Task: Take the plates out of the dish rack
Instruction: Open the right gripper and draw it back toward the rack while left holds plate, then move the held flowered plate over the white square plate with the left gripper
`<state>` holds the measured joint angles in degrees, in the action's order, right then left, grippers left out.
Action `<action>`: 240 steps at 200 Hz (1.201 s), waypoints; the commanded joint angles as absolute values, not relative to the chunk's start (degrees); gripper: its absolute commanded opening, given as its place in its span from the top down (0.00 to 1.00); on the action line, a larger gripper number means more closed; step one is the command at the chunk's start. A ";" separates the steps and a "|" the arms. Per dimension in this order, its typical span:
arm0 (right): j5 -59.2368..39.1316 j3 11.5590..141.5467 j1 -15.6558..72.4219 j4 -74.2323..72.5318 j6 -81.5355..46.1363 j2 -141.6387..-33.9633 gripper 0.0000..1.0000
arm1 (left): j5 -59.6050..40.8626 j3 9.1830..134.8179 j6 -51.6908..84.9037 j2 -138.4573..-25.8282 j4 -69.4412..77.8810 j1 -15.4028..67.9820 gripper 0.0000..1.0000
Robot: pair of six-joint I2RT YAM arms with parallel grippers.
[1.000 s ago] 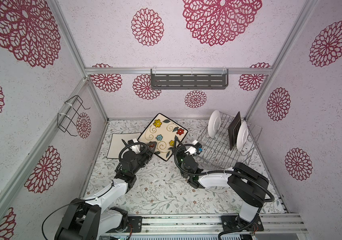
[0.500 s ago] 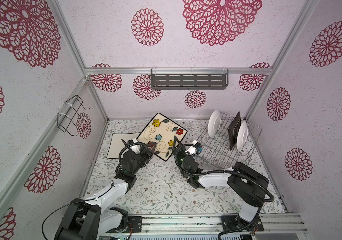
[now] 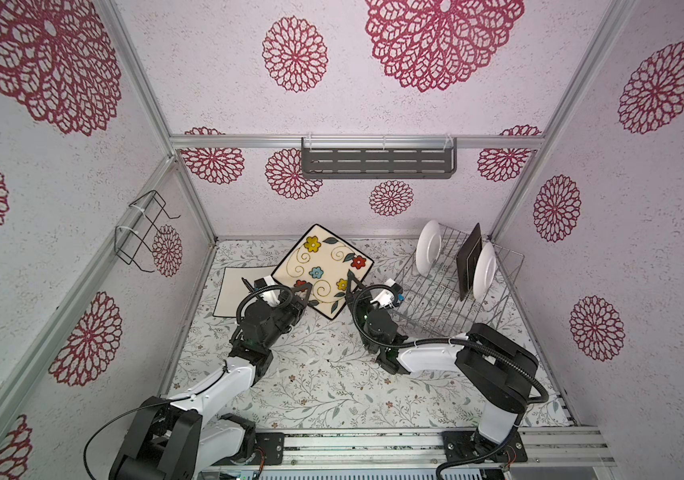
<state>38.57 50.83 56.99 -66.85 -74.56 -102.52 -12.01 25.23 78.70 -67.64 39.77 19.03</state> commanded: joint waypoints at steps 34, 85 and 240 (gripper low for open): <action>30.34 54.76 56.10 -71.98 -76.70 -98.06 0.67 | -8.79 26.03 77.08 -65.67 40.33 18.56 1.00; 27.99 53.75 54.52 -70.94 -80.11 -98.91 0.52 | -9.49 27.06 78.35 -65.49 40.94 15.88 1.00; 22.00 51.59 49.98 -63.86 -84.24 -98.41 0.36 | -10.11 32.71 77.96 -69.07 41.87 5.02 1.00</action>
